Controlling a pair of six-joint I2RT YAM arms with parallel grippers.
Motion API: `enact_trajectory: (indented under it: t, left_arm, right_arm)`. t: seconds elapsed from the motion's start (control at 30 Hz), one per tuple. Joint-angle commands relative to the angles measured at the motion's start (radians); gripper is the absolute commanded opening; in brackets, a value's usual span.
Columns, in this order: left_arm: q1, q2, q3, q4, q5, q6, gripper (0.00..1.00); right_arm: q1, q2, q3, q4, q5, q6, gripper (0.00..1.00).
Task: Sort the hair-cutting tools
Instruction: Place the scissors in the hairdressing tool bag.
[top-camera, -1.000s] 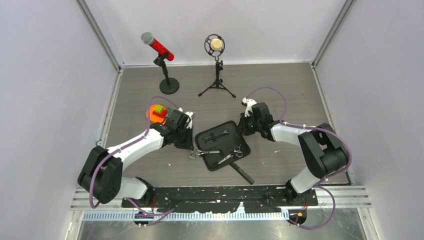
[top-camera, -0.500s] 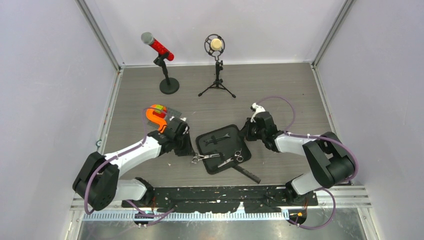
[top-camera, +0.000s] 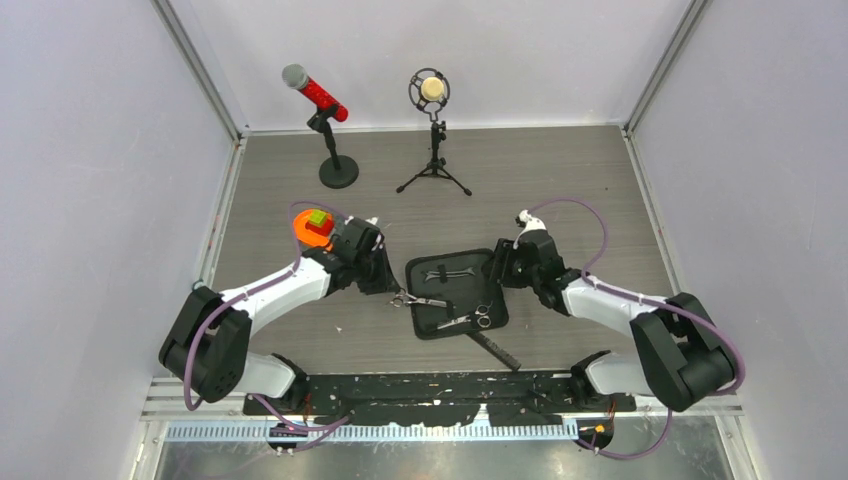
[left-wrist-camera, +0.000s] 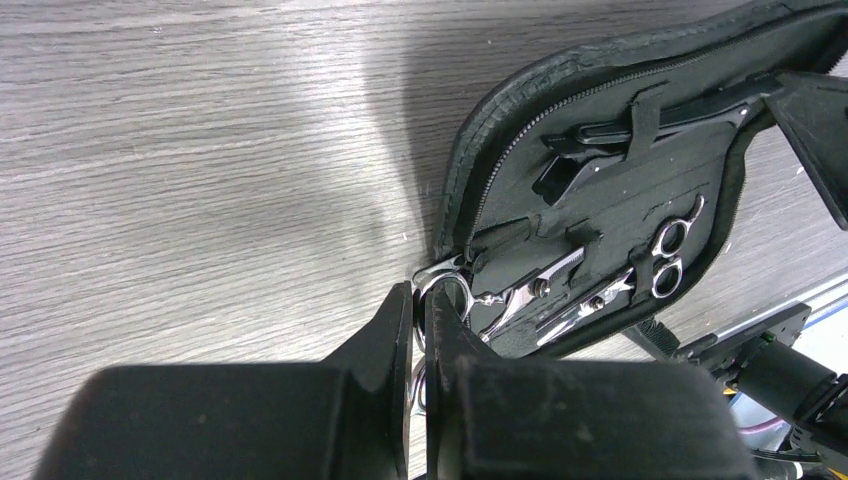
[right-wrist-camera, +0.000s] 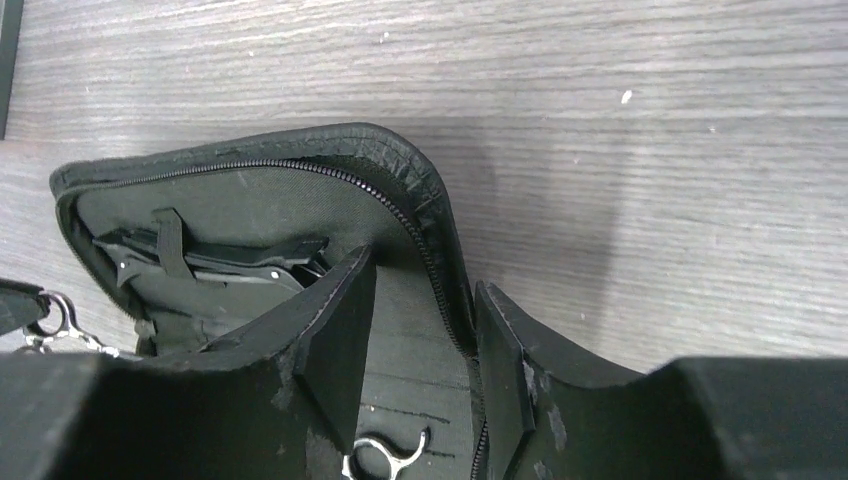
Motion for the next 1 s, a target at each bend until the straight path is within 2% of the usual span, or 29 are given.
enact_trajectory:
  t: [0.0, 0.2, 0.33, 0.53, 0.6, 0.87, 0.97]
  left_arm:
    - [0.0, -0.03, -0.013, 0.085, 0.019, -0.006, 0.0]
    - [-0.001, -0.052, -0.022, 0.072, 0.024, -0.016, 0.0]
    - [-0.001, -0.067, -0.031, 0.072, 0.02, -0.025, 0.0]
    - [-0.001, -0.063, -0.03, 0.09, 0.046, -0.004, 0.0]
    - [-0.001, -0.048, -0.019, 0.094, 0.064, 0.025, 0.0]
    - [0.0, 0.024, -0.019, 0.127, 0.137, 0.077, 0.0]
    - [0.0, 0.045, -0.028, 0.129, 0.139, 0.087, 0.0]
  right_arm:
    - [0.013, -0.087, 0.007, -0.138, -0.023, -0.041, 0.5]
    - [0.013, -0.158, -0.003, -0.298, -0.015, -0.07, 0.51]
    - [0.011, -0.192, -0.001, -0.385, -0.011, -0.068, 0.54]
    - [0.011, -0.203, 0.001, -0.45, -0.063, -0.047, 0.53]
    - [0.011, -0.194, 0.0, -0.438, -0.06, -0.051, 0.49]
    - [0.011, -0.122, -0.018, -0.333, -0.088, -0.027, 0.13]
    - [0.011, -0.113, -0.035, -0.306, -0.106, -0.014, 0.06]
